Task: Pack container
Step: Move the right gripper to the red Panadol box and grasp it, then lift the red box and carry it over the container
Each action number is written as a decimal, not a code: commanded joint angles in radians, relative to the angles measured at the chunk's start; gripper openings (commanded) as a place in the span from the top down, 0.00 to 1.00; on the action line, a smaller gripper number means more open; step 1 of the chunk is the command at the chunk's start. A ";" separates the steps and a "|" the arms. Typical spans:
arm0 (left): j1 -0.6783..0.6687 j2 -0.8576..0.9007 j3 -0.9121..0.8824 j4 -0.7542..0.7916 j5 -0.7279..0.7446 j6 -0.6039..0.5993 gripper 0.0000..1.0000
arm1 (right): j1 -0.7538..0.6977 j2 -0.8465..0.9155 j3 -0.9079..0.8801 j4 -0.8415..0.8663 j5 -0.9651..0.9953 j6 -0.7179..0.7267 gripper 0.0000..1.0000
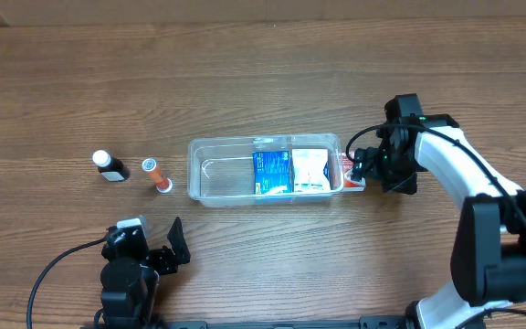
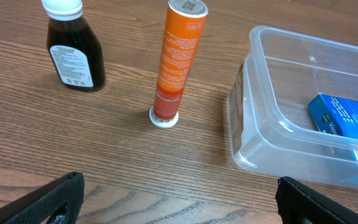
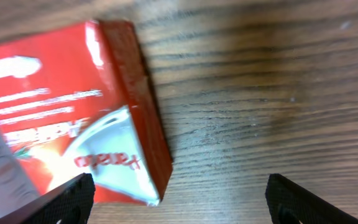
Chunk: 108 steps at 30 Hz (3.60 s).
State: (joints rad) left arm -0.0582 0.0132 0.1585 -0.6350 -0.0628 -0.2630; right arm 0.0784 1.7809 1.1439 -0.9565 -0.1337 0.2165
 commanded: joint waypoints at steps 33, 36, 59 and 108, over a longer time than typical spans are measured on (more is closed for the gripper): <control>0.007 -0.009 -0.004 0.004 0.005 -0.014 0.00 | -0.005 -0.166 0.040 0.050 0.023 -0.178 0.01; 0.007 -0.008 -0.004 0.004 0.005 -0.014 0.00 | 0.006 -0.129 0.013 0.064 -0.011 -0.214 0.01; 0.007 -0.008 -0.004 0.004 0.005 -0.014 0.00 | -0.125 0.021 -0.108 0.214 0.177 0.099 0.11; 0.007 -0.008 -0.004 0.004 0.005 -0.014 0.00 | -0.004 -0.165 0.187 -0.145 0.232 -0.021 0.31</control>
State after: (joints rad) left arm -0.0582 0.0132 0.1585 -0.6350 -0.0628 -0.2630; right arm 0.0662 1.7542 1.1625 -1.0164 0.1089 0.1551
